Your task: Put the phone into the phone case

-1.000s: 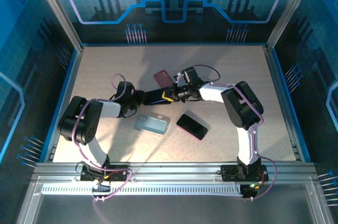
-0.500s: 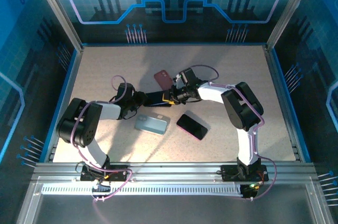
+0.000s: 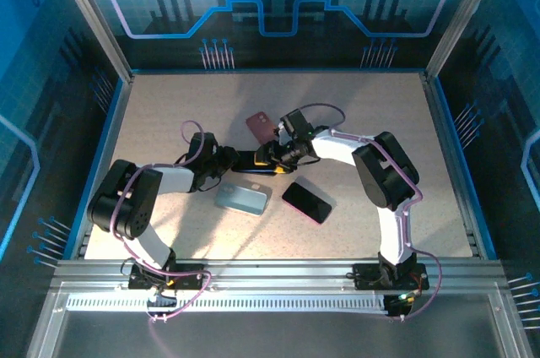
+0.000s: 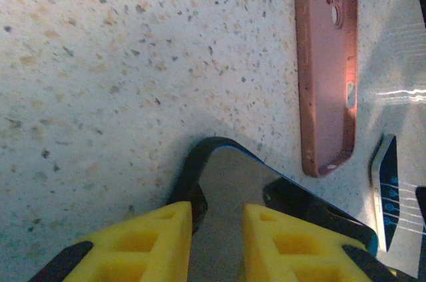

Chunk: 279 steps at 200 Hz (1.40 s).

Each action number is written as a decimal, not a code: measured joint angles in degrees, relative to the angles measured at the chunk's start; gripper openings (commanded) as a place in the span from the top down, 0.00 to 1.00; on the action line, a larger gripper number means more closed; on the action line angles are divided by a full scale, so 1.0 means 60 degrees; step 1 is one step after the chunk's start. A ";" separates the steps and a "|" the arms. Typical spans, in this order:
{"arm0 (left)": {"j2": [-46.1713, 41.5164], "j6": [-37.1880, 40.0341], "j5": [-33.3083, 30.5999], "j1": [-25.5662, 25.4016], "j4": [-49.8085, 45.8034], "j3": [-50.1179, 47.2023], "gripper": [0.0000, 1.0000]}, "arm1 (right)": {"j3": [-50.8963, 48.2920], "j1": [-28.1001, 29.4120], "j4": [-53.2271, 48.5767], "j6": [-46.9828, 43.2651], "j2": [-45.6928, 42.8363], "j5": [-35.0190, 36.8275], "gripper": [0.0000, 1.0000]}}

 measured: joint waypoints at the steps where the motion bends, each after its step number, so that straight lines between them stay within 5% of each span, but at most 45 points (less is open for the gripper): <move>1: 0.0000 0.0000 0.0004 -0.0004 0.0000 0.0000 0.73 | 0.0007 0.0004 -0.0015 -0.0007 0.0000 0.0000 0.30; 50: -0.0004 0.0000 0.0113 -0.0022 -0.0004 0.0000 0.73 | 0.0459 0.0022 -0.0863 -0.0146 -0.0004 0.0237 0.19; 203: -0.0004 0.0004 0.0109 -0.0029 0.0000 0.0000 0.74 | 0.0889 0.0022 -0.2371 -0.0583 -0.0568 0.0776 0.21; 226: -0.0004 0.0000 0.0109 -0.0033 0.0000 0.0000 0.74 | 0.0874 0.0022 -0.2412 -0.0710 -0.0852 0.0849 0.37; 245: -0.0007 0.0004 0.0106 -0.0033 0.0000 0.0000 0.74 | 0.0776 0.0022 -0.2415 -0.0940 -0.1100 0.1020 0.82; 256: -0.0018 0.0004 0.0106 -0.0033 0.0000 0.0000 0.74 | 0.0681 0.0022 -0.2452 -0.1086 -0.1202 0.1137 0.98; 279: -0.0029 0.0000 0.0106 -0.0033 0.0000 0.0000 0.74 | 0.0470 0.0033 -0.2557 -0.1344 -0.1217 0.1413 1.00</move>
